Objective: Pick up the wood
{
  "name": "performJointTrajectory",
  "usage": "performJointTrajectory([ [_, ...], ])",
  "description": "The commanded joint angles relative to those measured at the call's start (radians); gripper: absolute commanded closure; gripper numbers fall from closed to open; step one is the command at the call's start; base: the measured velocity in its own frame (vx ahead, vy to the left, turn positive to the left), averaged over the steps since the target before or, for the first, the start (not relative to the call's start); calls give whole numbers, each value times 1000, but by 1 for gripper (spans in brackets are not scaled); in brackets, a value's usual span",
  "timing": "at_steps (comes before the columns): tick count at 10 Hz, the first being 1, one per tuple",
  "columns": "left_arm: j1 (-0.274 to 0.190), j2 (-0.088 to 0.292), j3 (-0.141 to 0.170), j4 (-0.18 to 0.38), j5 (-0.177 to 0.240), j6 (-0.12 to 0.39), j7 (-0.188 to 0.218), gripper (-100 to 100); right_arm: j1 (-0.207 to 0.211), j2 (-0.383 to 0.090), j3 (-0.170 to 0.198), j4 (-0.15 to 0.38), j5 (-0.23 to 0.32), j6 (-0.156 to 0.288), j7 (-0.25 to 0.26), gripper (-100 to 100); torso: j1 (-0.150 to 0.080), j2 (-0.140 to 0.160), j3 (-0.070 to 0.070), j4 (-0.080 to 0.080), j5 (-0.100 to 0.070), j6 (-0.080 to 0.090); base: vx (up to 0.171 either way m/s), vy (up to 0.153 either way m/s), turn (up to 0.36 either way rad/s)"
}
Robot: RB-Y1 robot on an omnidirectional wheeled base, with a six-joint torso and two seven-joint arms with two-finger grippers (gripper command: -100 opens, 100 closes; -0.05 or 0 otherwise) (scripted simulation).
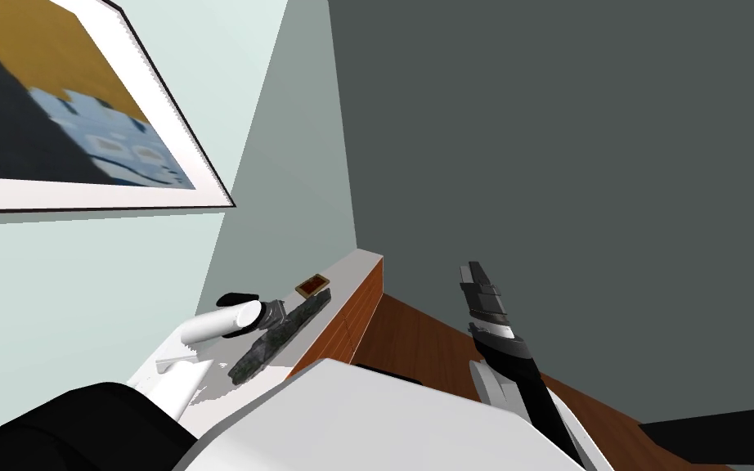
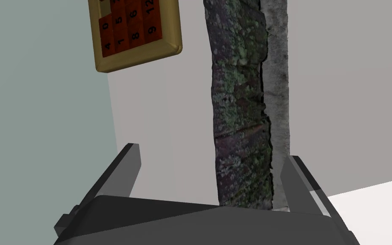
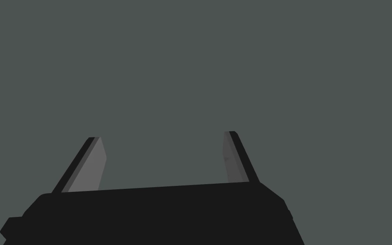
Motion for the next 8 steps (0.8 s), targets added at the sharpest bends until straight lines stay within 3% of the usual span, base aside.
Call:
performJointTrajectory([
  [1, -1, 17, 16, 20, 22, 50, 21, -100, 0, 0, 0, 0, 0, 0, 0, 0, 0, 0, 0, 0, 0, 0, 58, 12, -50],
  [7, 1, 47, 39, 53, 60, 214, 52, -100, 0, 0, 0, 0, 0, 0, 0, 0, 1, -1, 0, 0, 0, 0, 41, 15, -33],
  [8, 1, 47, 39, 53, 60, 219, 52, -100, 0, 0, 0, 0, 0, 0, 0, 0, 1, 0, 0, 0, 0, 0, 22, 16, 1],
])
